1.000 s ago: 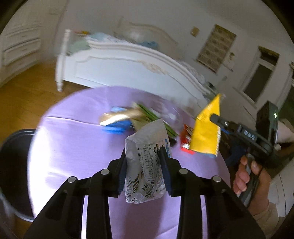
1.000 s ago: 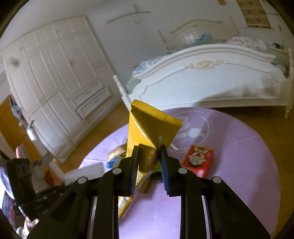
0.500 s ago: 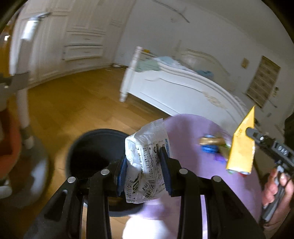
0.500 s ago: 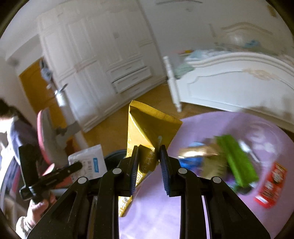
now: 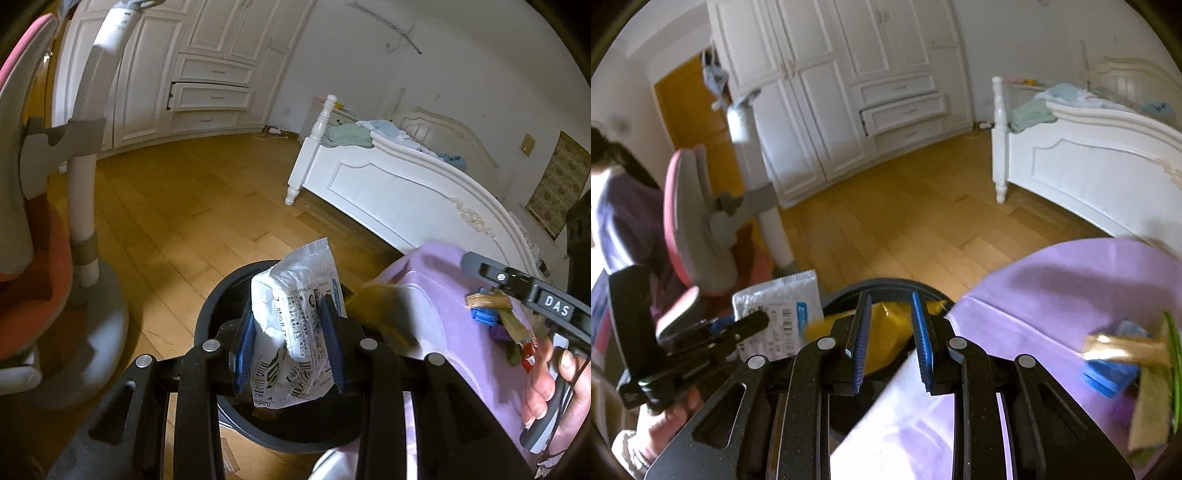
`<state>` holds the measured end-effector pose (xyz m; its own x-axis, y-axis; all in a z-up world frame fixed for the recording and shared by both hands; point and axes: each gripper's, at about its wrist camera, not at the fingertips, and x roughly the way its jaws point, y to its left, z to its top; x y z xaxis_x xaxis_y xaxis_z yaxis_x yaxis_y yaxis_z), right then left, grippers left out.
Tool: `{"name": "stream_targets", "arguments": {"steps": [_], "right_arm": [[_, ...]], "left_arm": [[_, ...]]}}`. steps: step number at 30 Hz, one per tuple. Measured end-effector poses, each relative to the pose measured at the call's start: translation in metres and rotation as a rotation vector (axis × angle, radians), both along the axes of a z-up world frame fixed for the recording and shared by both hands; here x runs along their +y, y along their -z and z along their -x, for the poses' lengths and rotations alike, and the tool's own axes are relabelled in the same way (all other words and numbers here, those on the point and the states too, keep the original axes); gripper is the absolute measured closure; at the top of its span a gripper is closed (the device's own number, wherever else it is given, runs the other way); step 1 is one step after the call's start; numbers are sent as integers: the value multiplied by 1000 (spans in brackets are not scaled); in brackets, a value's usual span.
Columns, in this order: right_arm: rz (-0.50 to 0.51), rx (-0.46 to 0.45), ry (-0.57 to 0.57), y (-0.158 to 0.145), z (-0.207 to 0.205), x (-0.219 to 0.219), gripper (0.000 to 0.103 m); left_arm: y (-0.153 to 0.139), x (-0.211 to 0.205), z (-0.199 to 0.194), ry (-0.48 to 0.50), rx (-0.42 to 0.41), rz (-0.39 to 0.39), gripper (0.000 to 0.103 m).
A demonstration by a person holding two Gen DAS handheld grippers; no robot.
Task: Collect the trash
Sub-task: 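Carry both items to the black bin and open both tools, then grasp the gold wrapper with left tool while right tool grasps red Wangzai box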
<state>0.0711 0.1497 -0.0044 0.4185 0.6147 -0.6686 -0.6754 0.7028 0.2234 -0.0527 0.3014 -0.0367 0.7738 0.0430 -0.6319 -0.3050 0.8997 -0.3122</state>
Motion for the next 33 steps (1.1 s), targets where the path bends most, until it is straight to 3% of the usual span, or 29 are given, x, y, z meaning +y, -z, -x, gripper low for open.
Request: {"name": "stream_targets", "arguments": {"steps": [2,8,11,12,15,16,17,19,22,27,33], "right_arm": [[22,8,-12,7,-4,13,86],[12,49,-14,18,-10,24,86],[-14,75,4,18,-13,14,84],[-16,78,7,18,-13,11,81],[-49,85,43,16,-12,-13,46],[-65,85,54,15,-12,-21,30],[-84,81,68,13,-10,-32,24],[-106,86,82,10,-8,-52,24],[-140,102,108,8,-6,-79,24],[-192,109,181,3,-8,-143,24],[-233,97,317,2,-13,-236,24]], "left_arm": [[4,5,-3,-3,8,6,69],[17,10,-17,13,62,6,64],[20,5,-24,17,110,-18,27],[17,1,-22,27,88,-26,26],[12,-7,-24,62,70,-36,26],[9,-11,-25,68,66,-34,26],[7,-15,-25,79,63,-32,26],[4,-23,-29,102,58,-33,25],[-6,-46,-35,156,38,-51,13],[-31,-103,-50,322,-30,-121,13],[-47,-180,-77,525,-79,-258,13]]}}
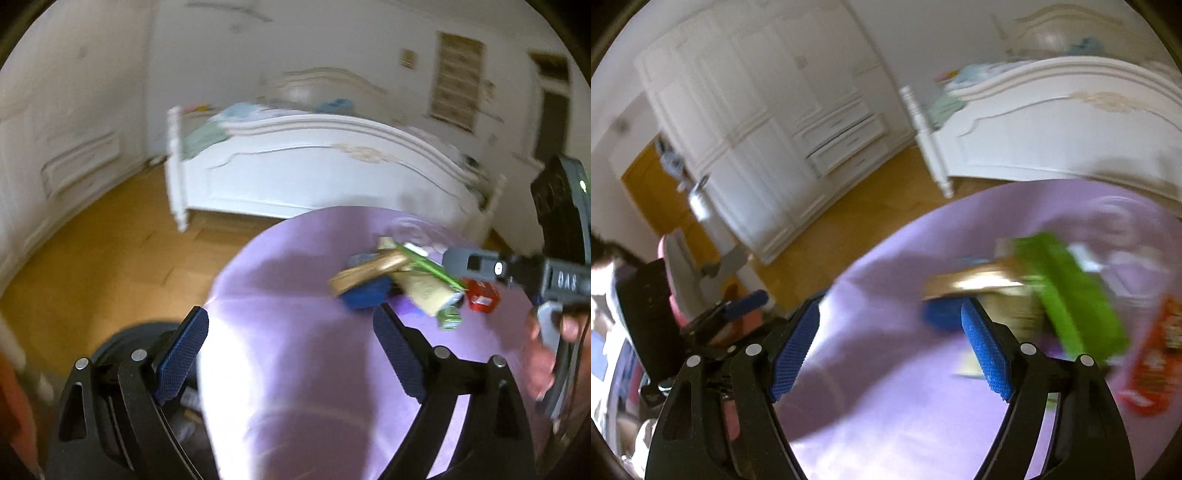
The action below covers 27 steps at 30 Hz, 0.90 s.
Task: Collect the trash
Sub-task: 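Grasp the gold wrapper with left tool while right tool grasps red Wangzai box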
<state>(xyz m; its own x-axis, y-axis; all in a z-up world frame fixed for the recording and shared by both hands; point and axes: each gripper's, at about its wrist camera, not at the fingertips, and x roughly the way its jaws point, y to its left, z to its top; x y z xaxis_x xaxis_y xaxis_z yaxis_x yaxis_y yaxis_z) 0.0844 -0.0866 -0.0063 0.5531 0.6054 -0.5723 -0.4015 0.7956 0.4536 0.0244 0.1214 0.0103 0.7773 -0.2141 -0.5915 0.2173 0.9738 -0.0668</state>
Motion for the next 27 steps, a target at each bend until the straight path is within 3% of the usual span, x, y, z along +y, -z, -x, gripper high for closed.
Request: {"name": "stream_targets", "arguments": {"steps": [4,10,14,20,22,24,25,26,27], "right_arm": [[-29,31,143,7,-5,-77,24],[-41,125,286,32,-6,-155,24],[-7,189,318,54,-7,-154,24],[93,212,356,71,-15,-124,21],[163,195,365,73,-16,-110,21],[209,178,375,75,-16,-103,21],[228,173,379,75,-18,-102,26],[248,172,385,75,-18,-102,41],[252,174,385,77,-19,-104,43]], "left_arm": [[3,-40,-23,94,-18,-93,13],[22,-78,-55,185,2,-198,13],[39,-98,-78,216,37,-267,14],[42,-105,-99,235,59,-283,21],[46,-105,-106,233,79,-286,26],[51,-105,-110,236,108,-276,38],[53,-106,-111,240,120,-267,41],[54,-108,-112,244,129,-259,48],[56,-110,-112,246,134,-253,55]]}}
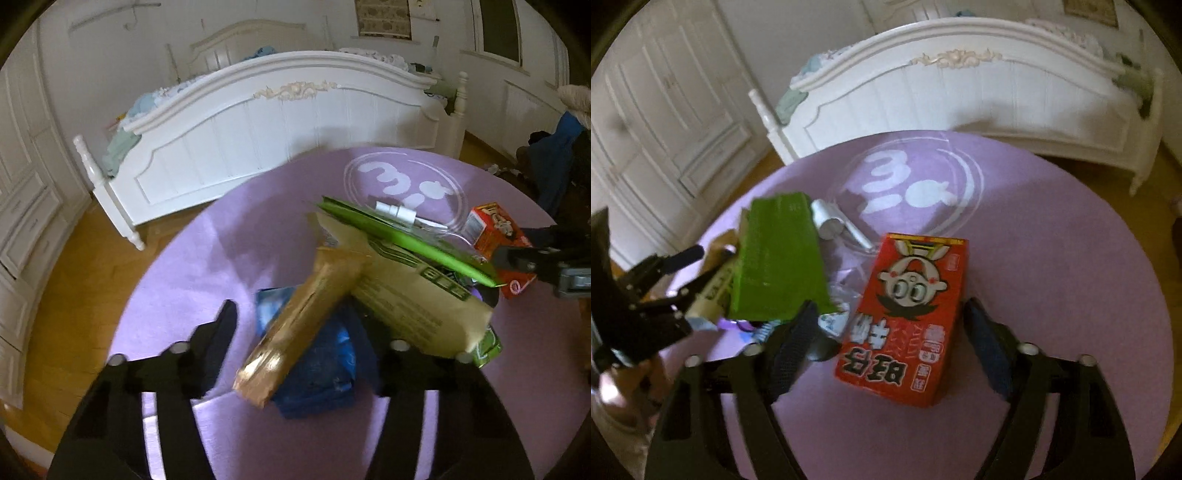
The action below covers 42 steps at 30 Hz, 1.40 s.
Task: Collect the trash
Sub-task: 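Grasp the gold wrapper with left tool while right tool grasps red Wangzai box, then carry both items over the black bin and open both tools to drop them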
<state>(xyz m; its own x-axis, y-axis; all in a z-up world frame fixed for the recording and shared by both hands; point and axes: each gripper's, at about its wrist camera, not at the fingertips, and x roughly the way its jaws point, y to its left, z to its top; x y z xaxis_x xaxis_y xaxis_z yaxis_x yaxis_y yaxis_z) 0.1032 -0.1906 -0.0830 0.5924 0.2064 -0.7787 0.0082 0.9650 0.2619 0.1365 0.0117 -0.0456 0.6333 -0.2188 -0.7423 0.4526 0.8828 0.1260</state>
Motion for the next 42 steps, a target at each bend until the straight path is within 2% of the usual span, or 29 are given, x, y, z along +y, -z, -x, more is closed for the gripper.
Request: {"name": "stream_targets", "arguments": {"steps": [1,4,6,9,16,27,34,42], "right_arm": [[-15,-6,3,1,0,-4,43],[-21,-21,2,3,4,-10,44],[-43,-31,7,4,6,-14,45],[-90,-47,14,4,13,-22,45],[-192,-114,20,-11,36,-37,45],[-236,-141,11,-28,53,-36,45],[-237,-192,-94,-61,57,-5,45],[-274,-203,-278,-89,60,59,45]], "left_arm": [[0,-1,0,1,3,7,57],[-2,-3,1,-14,-10,31,71],[-6,1,0,-29,-4,76,79],[-11,10,1,-53,10,149,80],[-17,30,21,-97,-9,193,83],[-35,63,47,-144,-43,262,83],[-49,89,75,-210,-77,303,83],[-58,144,114,-344,-118,339,83]]}}
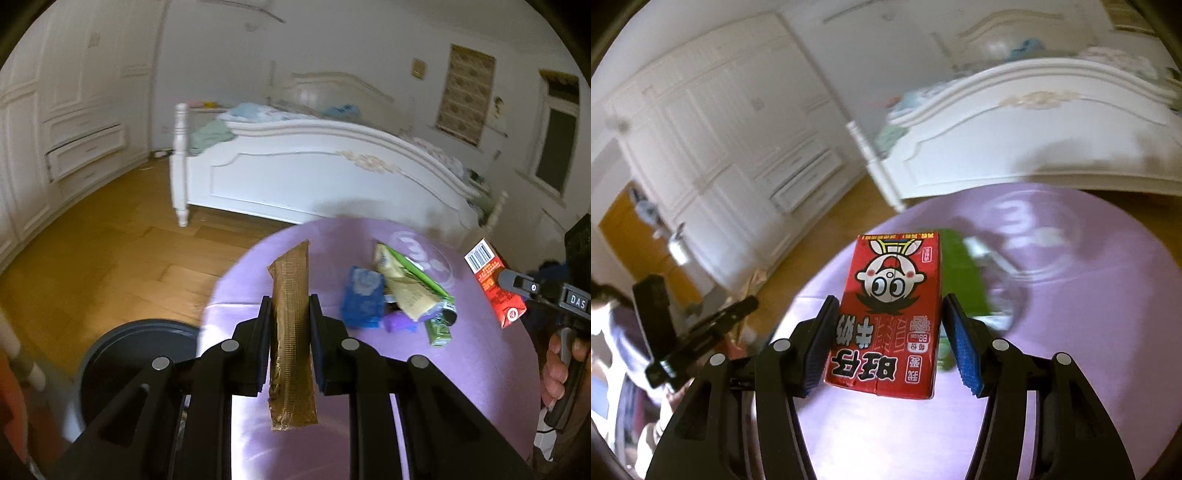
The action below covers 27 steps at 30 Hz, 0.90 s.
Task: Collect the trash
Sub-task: 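Carry both items over the black bin and open both tools to drop them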
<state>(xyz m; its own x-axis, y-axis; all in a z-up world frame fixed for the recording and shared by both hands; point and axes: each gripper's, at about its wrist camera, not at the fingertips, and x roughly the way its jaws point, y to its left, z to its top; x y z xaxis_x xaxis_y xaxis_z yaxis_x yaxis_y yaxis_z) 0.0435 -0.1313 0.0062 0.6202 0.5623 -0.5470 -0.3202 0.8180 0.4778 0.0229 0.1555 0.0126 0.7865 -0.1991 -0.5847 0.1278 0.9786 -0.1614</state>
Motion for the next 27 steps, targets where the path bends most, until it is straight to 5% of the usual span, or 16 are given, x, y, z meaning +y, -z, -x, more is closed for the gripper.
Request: {"name": "stream_targets", "arguments": {"steps": [15,27], "right_arm": [[74,16,-371,-15,-8,179,45],[194,96,-500,25,-26,295,45]], "left_arm": [[26,101,51,-232,26,100,83],[65,141,50,-296,99,150,83]]}}
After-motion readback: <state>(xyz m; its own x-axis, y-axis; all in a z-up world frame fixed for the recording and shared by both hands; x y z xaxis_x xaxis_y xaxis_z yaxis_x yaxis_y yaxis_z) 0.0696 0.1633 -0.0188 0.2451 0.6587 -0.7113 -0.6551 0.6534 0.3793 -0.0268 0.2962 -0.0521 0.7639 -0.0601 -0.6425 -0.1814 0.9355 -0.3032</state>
